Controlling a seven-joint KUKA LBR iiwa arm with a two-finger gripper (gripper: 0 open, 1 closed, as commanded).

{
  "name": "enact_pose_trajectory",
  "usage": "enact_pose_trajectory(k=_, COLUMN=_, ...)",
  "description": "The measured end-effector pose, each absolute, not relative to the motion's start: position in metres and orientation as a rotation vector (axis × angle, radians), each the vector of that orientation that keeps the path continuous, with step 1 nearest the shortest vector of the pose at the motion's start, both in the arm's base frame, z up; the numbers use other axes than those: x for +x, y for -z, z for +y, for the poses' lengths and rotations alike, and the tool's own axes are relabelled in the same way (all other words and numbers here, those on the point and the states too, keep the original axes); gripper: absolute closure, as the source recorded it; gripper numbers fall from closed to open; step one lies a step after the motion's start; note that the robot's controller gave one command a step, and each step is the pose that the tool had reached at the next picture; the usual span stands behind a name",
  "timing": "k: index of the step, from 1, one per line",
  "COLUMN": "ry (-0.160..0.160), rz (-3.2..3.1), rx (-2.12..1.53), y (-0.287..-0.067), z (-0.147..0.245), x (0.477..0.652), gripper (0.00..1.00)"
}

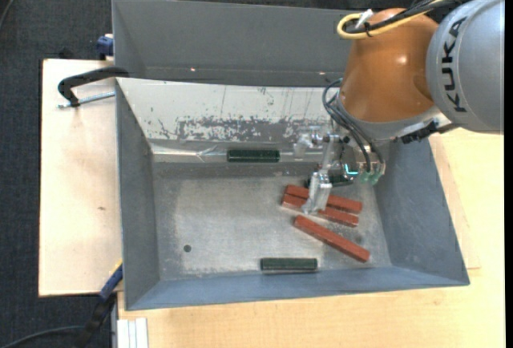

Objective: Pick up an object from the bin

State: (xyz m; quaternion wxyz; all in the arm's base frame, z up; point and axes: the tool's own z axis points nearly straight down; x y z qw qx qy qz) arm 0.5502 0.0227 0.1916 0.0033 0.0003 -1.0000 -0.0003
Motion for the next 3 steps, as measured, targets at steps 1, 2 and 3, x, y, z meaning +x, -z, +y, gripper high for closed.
enact_pose_trajectory(k=1, ry=0.000, rz=-3.136, rx=0.160, y=-0.0673, z=-0.0425, x=0.5995, gripper=0.00)
enact_pose_trajectory(k=2, ry=0.001, rz=-3.141, rx=0.159, y=-0.0693, z=-0.0418, x=0.6011, gripper=0.00)
enact_pose_trajectory(k=3, ry=0.001, rz=-3.144, rx=0.158, y=-0.0714, z=-0.0412, x=0.6030, gripper=0.00)
